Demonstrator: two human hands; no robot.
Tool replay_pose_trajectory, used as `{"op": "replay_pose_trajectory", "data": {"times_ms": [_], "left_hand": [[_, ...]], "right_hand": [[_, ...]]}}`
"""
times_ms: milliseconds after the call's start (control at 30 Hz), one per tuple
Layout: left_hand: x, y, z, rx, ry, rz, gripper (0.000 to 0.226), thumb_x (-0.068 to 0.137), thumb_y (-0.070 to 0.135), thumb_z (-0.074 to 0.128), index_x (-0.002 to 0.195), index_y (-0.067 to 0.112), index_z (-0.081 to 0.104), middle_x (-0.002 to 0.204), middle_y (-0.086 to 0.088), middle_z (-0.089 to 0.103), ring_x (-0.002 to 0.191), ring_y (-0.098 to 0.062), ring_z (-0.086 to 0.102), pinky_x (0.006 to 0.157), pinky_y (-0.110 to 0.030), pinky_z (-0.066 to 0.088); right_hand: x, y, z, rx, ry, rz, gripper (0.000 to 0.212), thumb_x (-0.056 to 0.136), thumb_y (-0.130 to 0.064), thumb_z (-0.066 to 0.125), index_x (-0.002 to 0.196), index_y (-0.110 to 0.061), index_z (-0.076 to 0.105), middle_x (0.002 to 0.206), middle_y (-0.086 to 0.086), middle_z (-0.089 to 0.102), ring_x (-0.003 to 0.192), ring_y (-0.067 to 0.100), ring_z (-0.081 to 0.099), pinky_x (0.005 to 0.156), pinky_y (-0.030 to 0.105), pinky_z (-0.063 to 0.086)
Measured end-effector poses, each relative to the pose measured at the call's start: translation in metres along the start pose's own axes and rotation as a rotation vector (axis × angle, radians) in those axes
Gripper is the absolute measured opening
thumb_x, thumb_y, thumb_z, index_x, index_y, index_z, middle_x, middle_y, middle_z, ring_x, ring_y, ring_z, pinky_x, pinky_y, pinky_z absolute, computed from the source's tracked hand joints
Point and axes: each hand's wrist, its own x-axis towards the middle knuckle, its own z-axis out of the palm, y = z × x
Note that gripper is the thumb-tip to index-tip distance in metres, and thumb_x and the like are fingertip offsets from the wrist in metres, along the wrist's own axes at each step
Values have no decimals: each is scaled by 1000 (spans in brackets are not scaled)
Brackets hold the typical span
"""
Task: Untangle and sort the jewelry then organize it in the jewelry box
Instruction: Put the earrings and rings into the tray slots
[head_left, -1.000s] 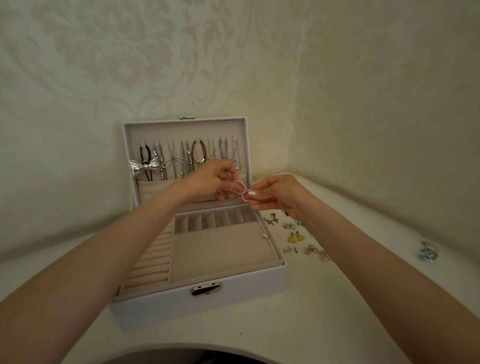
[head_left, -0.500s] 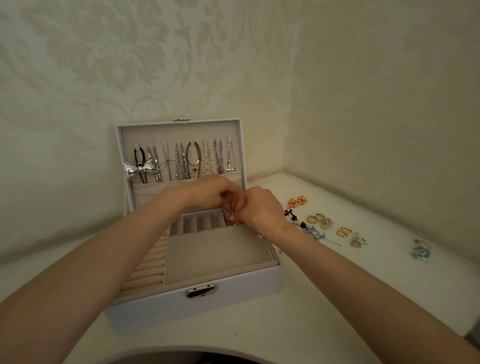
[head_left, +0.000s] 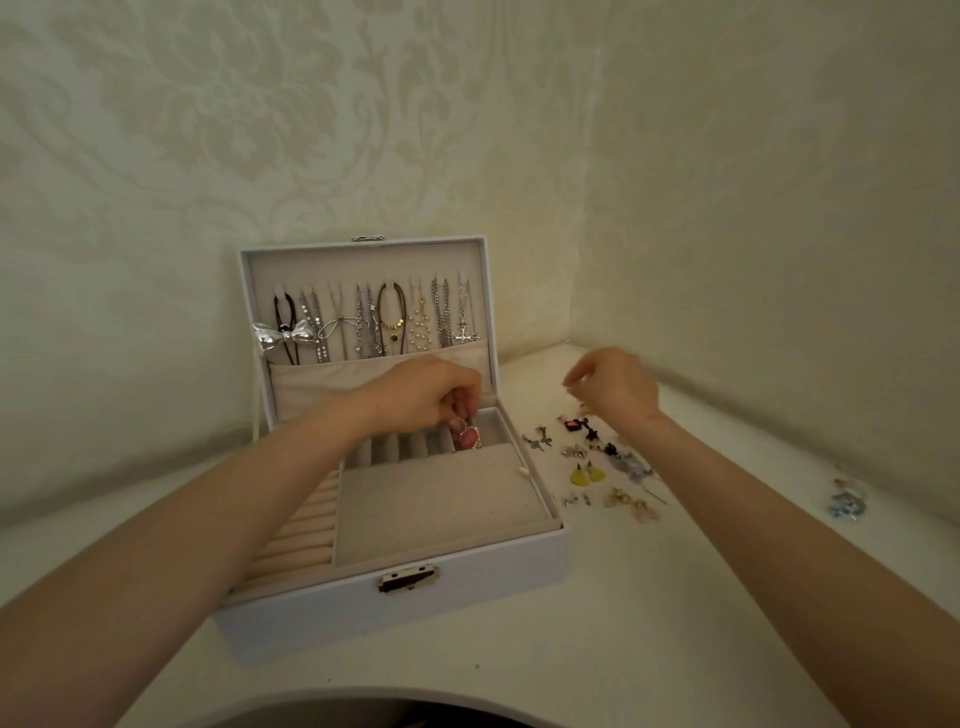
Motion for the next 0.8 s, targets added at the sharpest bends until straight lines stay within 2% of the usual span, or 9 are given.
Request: {"op": "replay_pose_trajectory", "data": {"times_ms": [67,133,267,367,467,600,733,800], "left_hand": [[0,0,-2,-46,18,-14,18,81,2,68,89,17,63,79,10,64,72,2,59,74,-22,47],[0,-1,-5,-81,36,-14,17,81,-1,66,86,15,63,81,4,67,75,-3,64,73,-18,49],[4,2,-11,-68,47,51,21,80,-3,64,80,17,60,71,13,62,67,6,61,65,-7,45],[11,8,-10,-49,36,92,21,82,-4,62,80,17,58,72,15,60,68,5,61,68,-15,49],[15,12,-4,-68,13,110,23,82,-6,60,82,16,58,75,11,61,71,0,61,71,-22,52],[13,11,4,-134,13,86,23,83,-7,60,86,16,60,82,2,64,75,-2,60,69,-13,48],[8,5,2,-162,52,92,17,81,-1,67,93,12,64,83,10,58,72,7,54,67,-6,43],[6,2,-2,-189,45,100,20,81,-1,66,89,17,63,82,15,58,72,8,55,66,-6,43]], "right_hand": [[11,22,4,-100,-89,35,11,85,-14,68,92,-20,74,104,-2,71,94,18,65,77,32,54],[17,35,6,-98,-162,61,10,82,-12,71,88,-18,75,104,1,71,94,19,64,82,33,54],[20,43,1,-93,-198,58,12,77,-11,76,76,-23,72,104,-1,69,97,16,62,81,29,49],[21,42,0,-52,-186,17,9,80,-13,74,80,-22,72,100,-4,70,87,10,57,72,25,42],[21,39,5,-7,-183,-26,9,82,-14,72,79,-22,70,95,0,69,84,14,60,65,26,43],[18,38,13,22,-160,-82,8,86,-16,66,82,-22,69,89,1,69,83,16,61,65,25,43],[17,40,16,78,-114,-106,7,89,-18,64,88,-19,70,86,4,72,84,17,64,71,28,48],[19,41,13,127,-90,-94,10,89,-15,62,87,-20,70,81,2,72,80,16,66,74,32,52]]}}
